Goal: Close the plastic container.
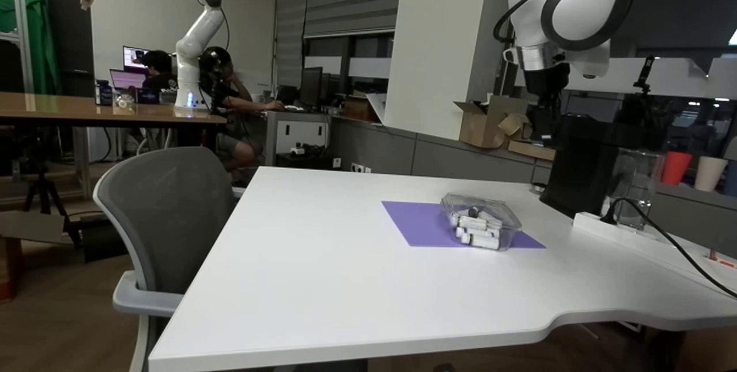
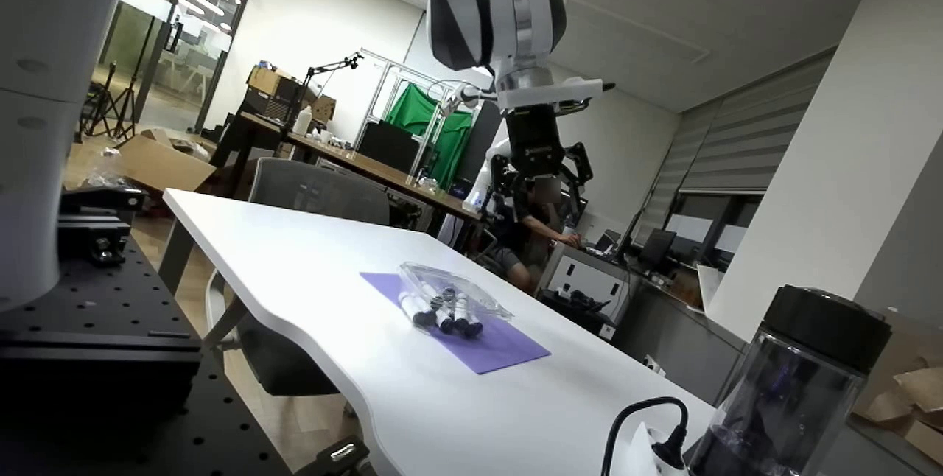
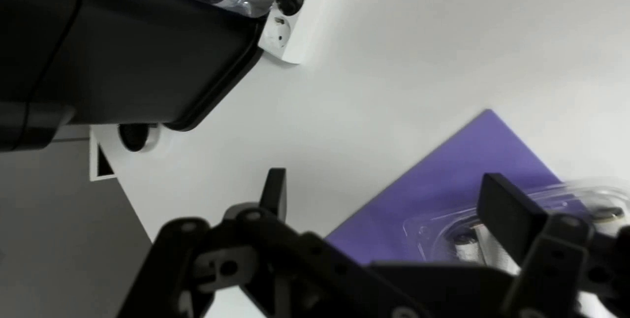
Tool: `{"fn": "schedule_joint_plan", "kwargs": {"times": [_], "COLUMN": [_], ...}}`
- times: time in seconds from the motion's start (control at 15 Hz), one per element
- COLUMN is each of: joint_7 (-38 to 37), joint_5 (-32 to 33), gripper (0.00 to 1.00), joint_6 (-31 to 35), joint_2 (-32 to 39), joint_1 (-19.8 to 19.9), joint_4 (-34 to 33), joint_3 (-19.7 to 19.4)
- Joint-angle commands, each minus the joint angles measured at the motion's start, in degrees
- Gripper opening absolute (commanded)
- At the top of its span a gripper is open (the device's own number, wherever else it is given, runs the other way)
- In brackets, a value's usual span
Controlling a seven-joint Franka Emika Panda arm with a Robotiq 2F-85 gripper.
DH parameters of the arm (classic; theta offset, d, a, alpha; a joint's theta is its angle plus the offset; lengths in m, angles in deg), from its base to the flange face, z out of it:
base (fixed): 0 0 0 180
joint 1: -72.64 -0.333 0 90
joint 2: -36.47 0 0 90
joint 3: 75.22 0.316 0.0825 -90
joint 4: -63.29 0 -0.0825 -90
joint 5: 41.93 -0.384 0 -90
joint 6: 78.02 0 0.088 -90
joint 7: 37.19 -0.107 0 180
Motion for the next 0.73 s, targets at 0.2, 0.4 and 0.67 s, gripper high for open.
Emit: {"fn": "schedule_joint_plan", "kwargs": {"times": [0.2, 0.4, 0.67], "joint_7": [11.66, 11.34, 11.64], "joint_5": [-32.38, -43.56, -42.63], "gripper": [1.00, 1.00, 1.00], "joint_6": [-5.43, -9.22, -7.97], "joint_2": [-3.99, -4.90, -4.85], "joint_1": [-1.27, -1.55, -1.66], "joint_4": [-2.82, -5.33, -4.61], "joint_3": [-0.97, -1.43, -1.51]}}
